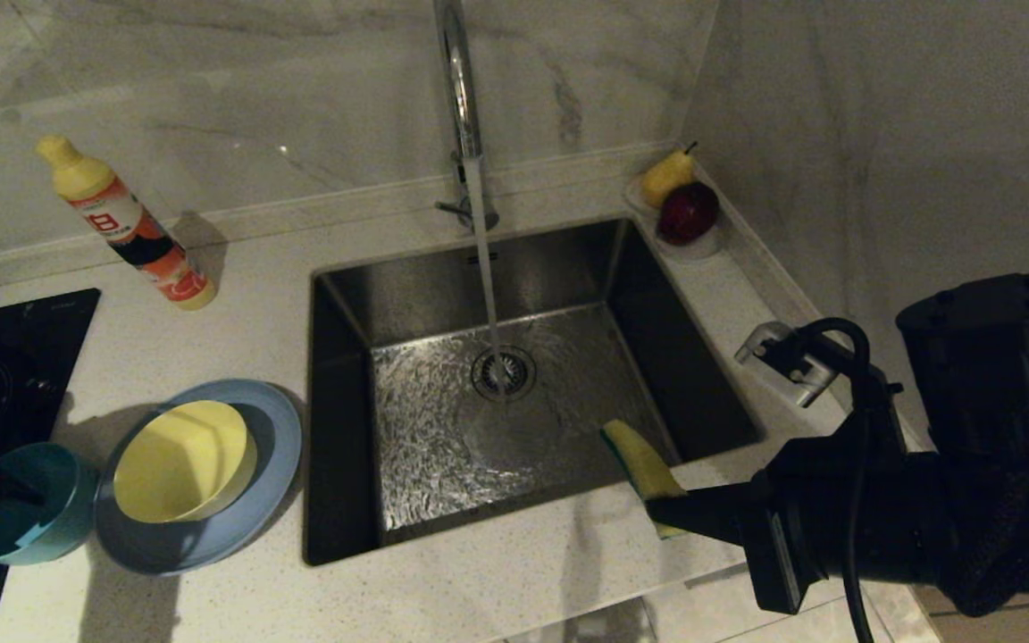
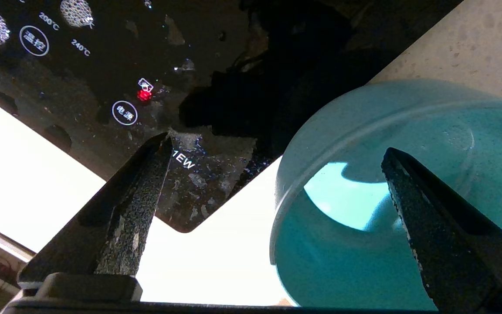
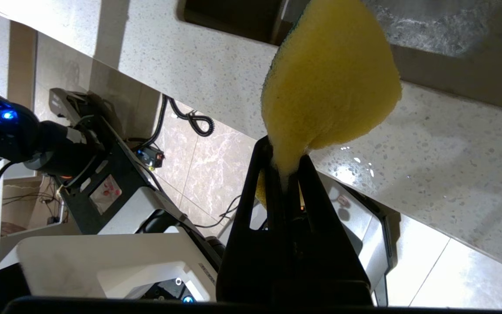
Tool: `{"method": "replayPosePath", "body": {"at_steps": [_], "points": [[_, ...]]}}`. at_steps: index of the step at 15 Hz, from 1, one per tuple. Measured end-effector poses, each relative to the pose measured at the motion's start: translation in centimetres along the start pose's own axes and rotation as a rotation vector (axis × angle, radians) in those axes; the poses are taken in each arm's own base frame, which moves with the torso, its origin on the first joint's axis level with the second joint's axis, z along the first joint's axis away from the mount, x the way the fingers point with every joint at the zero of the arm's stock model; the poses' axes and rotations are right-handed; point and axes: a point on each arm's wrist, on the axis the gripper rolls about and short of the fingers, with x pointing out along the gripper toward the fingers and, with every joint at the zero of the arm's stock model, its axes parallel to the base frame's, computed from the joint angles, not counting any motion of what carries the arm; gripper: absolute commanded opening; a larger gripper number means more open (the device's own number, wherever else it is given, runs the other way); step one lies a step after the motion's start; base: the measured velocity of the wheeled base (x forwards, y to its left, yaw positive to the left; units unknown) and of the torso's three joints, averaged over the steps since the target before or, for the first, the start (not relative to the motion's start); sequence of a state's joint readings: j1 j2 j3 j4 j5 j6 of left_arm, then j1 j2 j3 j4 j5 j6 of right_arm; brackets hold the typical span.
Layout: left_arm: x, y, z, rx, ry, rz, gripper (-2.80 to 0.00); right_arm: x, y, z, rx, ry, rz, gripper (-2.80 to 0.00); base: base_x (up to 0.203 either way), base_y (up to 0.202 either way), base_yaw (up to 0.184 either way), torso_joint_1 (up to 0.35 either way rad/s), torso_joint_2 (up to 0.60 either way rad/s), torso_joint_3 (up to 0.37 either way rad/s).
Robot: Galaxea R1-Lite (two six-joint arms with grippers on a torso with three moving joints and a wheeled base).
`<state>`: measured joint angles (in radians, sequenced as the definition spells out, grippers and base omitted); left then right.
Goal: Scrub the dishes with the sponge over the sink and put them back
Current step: Pick up a bowl and the sponge
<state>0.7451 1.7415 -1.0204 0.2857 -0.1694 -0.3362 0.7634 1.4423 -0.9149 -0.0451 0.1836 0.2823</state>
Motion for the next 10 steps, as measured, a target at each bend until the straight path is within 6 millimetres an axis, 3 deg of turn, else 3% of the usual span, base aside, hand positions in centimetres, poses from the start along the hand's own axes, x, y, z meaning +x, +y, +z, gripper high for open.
{"method": "replayPosePath", "body": {"at_steps": [1, 2, 10], "points": [[0.03, -0.01, 0.05, 0.0, 0.0, -0.001, 0.0, -0.01, 0.04, 0.07, -0.001, -0.001, 0.002, -2.8, 0.0, 0.0, 0.0, 0.0, 0.0, 0.0], [-0.02, -0.05, 0.14, 0.0, -0.004, -0.001, -2.8, -0.03, 0.07, 0.17, -0.001, -0.005, 0.004, -2.8, 0.0, 0.0, 0.0, 0.0, 0.0, 0.0], [0.7, 0.09, 0.04, -0.006, 0.019, -0.001, -2.8, 0.05, 0.03, 0.12, -0.001, -0.003, 0.004, -2.8, 0.0, 0.0, 0.0, 0.0, 0.0, 0.0]]}}
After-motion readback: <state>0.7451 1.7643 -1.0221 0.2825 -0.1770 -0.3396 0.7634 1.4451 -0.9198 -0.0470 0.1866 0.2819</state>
